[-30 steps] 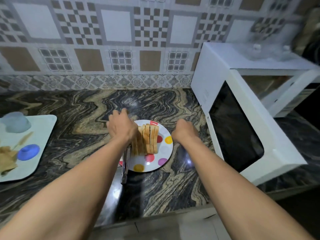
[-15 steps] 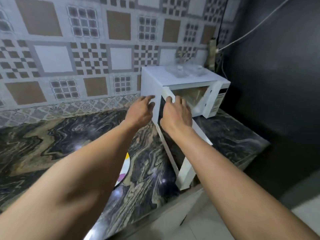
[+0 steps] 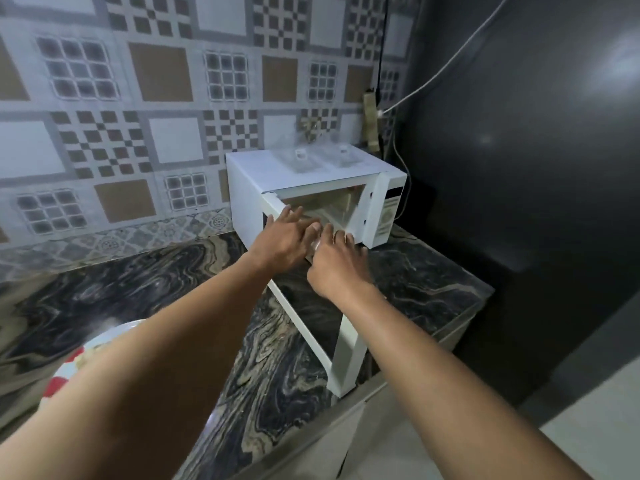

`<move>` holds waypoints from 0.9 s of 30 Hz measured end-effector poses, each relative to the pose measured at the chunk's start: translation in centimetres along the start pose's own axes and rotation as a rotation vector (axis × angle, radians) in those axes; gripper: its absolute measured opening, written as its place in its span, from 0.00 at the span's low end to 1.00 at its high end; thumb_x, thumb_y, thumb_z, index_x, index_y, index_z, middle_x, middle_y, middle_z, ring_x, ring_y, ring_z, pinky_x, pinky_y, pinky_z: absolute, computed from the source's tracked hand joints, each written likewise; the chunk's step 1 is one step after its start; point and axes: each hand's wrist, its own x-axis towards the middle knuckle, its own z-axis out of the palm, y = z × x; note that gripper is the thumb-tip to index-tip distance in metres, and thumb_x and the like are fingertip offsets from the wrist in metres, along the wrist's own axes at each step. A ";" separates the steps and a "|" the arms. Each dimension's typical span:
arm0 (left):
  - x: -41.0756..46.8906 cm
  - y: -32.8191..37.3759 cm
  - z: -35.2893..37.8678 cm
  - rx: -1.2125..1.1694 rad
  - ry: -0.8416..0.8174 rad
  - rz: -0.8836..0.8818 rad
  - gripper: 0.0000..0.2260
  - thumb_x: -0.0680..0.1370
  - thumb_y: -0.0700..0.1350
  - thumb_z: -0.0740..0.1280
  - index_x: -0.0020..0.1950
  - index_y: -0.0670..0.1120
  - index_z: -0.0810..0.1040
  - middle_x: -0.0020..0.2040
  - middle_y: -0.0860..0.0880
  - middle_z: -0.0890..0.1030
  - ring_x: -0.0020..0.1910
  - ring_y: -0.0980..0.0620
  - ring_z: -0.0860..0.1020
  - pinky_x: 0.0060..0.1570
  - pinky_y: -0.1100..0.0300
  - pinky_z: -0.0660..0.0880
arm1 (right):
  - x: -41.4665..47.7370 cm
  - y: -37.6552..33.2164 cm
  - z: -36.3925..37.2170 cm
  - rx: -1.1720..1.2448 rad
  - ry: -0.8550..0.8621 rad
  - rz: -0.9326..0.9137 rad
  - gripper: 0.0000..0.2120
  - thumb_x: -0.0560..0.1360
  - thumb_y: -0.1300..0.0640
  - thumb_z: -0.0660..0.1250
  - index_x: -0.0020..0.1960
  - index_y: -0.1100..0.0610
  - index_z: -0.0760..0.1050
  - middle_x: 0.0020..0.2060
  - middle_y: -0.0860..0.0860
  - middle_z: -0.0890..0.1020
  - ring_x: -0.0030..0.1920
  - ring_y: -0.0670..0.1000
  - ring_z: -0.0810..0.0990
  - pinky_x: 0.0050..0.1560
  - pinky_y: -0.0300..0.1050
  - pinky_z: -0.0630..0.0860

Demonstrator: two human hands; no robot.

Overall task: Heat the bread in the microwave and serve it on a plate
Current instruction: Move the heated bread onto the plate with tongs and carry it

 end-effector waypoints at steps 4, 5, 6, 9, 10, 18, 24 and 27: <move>1.8 2.4 1.5 0.044 0.052 -0.092 0.25 0.84 0.60 0.46 0.78 0.54 0.65 0.81 0.43 0.57 0.81 0.42 0.47 0.75 0.35 0.45 | 2.0 4.5 -0.8 -0.055 0.015 -0.051 0.34 0.81 0.52 0.58 0.80 0.61 0.46 0.78 0.60 0.56 0.77 0.60 0.52 0.74 0.65 0.54; 2.4 2.9 1.7 0.059 0.057 -0.108 0.25 0.85 0.59 0.46 0.79 0.55 0.64 0.81 0.43 0.57 0.81 0.42 0.47 0.76 0.36 0.44 | 2.6 5.5 -1.0 -0.061 0.006 -0.058 0.33 0.81 0.52 0.57 0.80 0.61 0.46 0.78 0.60 0.55 0.78 0.60 0.50 0.74 0.65 0.52; 3.1 3.3 2.0 0.073 0.057 -0.123 0.25 0.85 0.59 0.45 0.79 0.55 0.63 0.81 0.44 0.56 0.81 0.42 0.46 0.76 0.36 0.43 | 3.3 6.6 -1.3 -0.065 -0.003 -0.064 0.32 0.82 0.53 0.56 0.80 0.61 0.45 0.78 0.60 0.54 0.78 0.60 0.49 0.75 0.65 0.50; 5.1 4.3 2.9 0.132 0.057 -0.183 0.26 0.84 0.61 0.43 0.80 0.56 0.60 0.82 0.44 0.54 0.81 0.43 0.44 0.76 0.37 0.42 | 5.6 9.8 -1.7 -0.100 0.007 -0.096 0.31 0.84 0.51 0.54 0.80 0.61 0.45 0.79 0.60 0.52 0.79 0.61 0.46 0.75 0.66 0.47; 5.8 4.7 3.2 0.155 0.060 -0.207 0.26 0.84 0.61 0.43 0.80 0.56 0.59 0.82 0.45 0.53 0.81 0.43 0.44 0.76 0.37 0.41 | 6.5 10.8 -1.8 -0.111 0.015 -0.106 0.31 0.84 0.50 0.52 0.80 0.61 0.45 0.79 0.60 0.51 0.79 0.60 0.45 0.75 0.66 0.46; 10.2 7.7 5.9 0.324 0.084 -0.411 0.29 0.83 0.62 0.40 0.82 0.52 0.45 0.82 0.45 0.44 0.79 0.41 0.36 0.76 0.37 0.37 | 13.2 17.2 -1.6 -0.202 0.081 -0.217 0.32 0.84 0.44 0.46 0.80 0.61 0.42 0.79 0.61 0.45 0.79 0.60 0.38 0.74 0.66 0.37; 14.1 7.6 6.6 0.405 0.077 -0.459 0.31 0.83 0.61 0.39 0.82 0.44 0.44 0.82 0.44 0.44 0.79 0.44 0.34 0.76 0.40 0.36 | 19.6 19.9 -2.2 -0.136 0.040 -0.366 0.33 0.83 0.41 0.45 0.81 0.58 0.42 0.80 0.57 0.45 0.79 0.55 0.39 0.76 0.60 0.37; 15.6 7.2 7.2 0.458 0.115 -0.442 0.34 0.82 0.62 0.37 0.82 0.42 0.44 0.82 0.44 0.45 0.80 0.44 0.36 0.77 0.40 0.36 | 22.6 20.5 -2.1 -0.125 0.033 -0.422 0.32 0.83 0.41 0.44 0.81 0.58 0.43 0.80 0.56 0.45 0.79 0.54 0.39 0.77 0.59 0.38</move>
